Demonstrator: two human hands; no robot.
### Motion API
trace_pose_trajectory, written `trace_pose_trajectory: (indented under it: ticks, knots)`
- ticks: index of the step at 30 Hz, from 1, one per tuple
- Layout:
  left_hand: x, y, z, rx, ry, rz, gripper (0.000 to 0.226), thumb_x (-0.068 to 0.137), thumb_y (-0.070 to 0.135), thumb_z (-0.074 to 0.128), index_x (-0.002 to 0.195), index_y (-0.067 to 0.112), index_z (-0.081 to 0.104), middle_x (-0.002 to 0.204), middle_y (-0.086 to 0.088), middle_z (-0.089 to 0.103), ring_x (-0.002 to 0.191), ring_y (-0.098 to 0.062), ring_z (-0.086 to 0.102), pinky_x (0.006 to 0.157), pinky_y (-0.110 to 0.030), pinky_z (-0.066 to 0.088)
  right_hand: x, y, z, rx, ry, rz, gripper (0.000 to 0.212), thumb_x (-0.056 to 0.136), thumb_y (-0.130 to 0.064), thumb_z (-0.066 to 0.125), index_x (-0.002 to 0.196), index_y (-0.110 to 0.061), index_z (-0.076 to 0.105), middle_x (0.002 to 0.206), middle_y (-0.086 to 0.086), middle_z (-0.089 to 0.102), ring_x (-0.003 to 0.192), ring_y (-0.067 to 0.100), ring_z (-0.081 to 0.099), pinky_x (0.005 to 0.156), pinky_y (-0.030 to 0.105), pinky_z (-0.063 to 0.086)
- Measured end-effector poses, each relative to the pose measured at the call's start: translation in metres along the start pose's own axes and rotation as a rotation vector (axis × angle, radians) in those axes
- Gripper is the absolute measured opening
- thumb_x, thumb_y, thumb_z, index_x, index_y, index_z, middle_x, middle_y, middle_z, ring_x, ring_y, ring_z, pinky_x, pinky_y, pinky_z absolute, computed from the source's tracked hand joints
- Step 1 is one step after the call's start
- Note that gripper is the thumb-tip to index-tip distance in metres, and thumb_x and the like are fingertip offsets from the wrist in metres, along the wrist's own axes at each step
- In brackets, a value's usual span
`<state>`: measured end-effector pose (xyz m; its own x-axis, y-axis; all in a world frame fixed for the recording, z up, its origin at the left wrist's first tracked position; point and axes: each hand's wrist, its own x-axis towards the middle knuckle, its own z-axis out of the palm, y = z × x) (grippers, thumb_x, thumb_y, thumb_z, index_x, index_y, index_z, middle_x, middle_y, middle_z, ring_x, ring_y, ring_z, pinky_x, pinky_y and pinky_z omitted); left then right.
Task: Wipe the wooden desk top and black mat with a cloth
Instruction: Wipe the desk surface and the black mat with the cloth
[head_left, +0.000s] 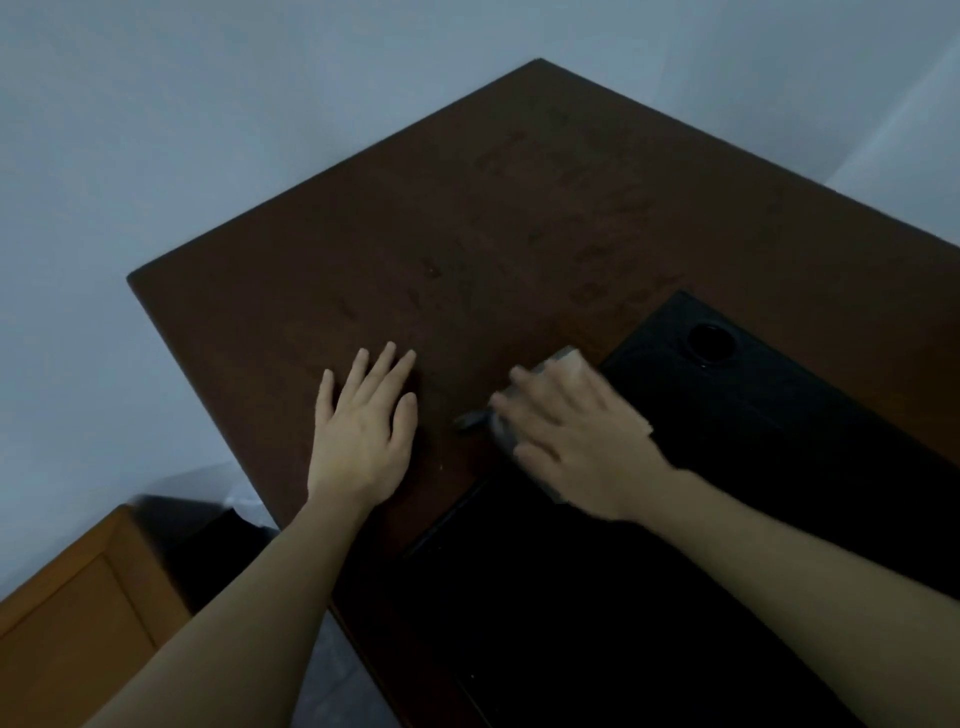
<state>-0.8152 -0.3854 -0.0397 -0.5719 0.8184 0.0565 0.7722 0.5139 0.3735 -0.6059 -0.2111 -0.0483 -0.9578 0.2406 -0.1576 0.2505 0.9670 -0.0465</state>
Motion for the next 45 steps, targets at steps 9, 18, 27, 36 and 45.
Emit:
trace_pose_trajectory:
  ticks: [9, 18, 27, 36, 45]
  knots:
    - [0.006, -0.003, 0.002, -0.088, 0.017, -0.087, 0.062, 0.100, 0.055, 0.013, 0.156, 0.036, 0.029, 0.164, 0.015, 0.023, 0.153, -0.003, 0.005, 0.126, -0.038, -0.004, 0.058, 0.057, -0.029, 0.148, -0.097, 0.519, 0.058, 0.107, -0.052, 0.010, 0.160, -0.038, -0.011, 0.170, -0.004, -0.014, 0.155, 0.033, -0.010, 0.122, 0.055, -0.004]
    - [0.012, -0.004, 0.003, -0.062, 0.033, -0.124, 0.065, 0.099, 0.057, 0.011, 0.156, 0.035, 0.030, 0.165, 0.012, 0.022, 0.154, -0.006, 0.004, 0.126, -0.038, -0.001, 0.026, -0.039, -0.010, 0.078, 0.062, -0.130, 0.058, 0.103, -0.054, 0.027, 0.158, -0.036, 0.032, 0.167, -0.001, 0.025, 0.154, 0.030, 0.020, 0.123, 0.054, 0.015]
    - [0.030, -0.010, -0.002, 0.070, 0.039, -0.066, 0.064, 0.100, 0.055, 0.010, 0.155, 0.034, 0.034, 0.164, 0.010, 0.026, 0.154, -0.012, 0.007, 0.126, -0.042, -0.002, 0.077, 0.037, -0.025, 0.061, -0.018, 0.380, 0.084, 0.081, -0.061, -0.020, 0.160, -0.040, -0.005, 0.171, -0.003, -0.003, 0.156, 0.031, -0.002, 0.123, 0.053, 0.000]
    - [0.076, -0.028, -0.007, 0.127, -0.025, -0.045, 0.053, 0.104, 0.047, 0.024, 0.154, 0.034, 0.035, 0.164, 0.010, 0.025, 0.154, -0.014, 0.011, 0.126, -0.045, 0.002, 0.068, -0.035, -0.014, 0.053, 0.040, 0.018, 0.060, 0.104, -0.057, 0.017, 0.160, -0.037, 0.023, 0.169, -0.001, 0.018, 0.156, 0.029, 0.012, 0.124, 0.053, 0.012]
    - [0.087, -0.045, -0.021, 0.111, -0.142, 0.024, 0.052, 0.104, 0.044, 0.032, 0.156, 0.039, 0.027, 0.166, 0.015, 0.015, 0.154, -0.008, 0.004, 0.126, -0.040, 0.003, 0.130, 0.038, -0.038, 0.121, -0.065, 0.484, 0.060, 0.103, -0.057, 0.005, 0.158, -0.042, -0.014, 0.169, -0.005, -0.014, 0.155, 0.029, -0.013, 0.124, 0.053, -0.005]
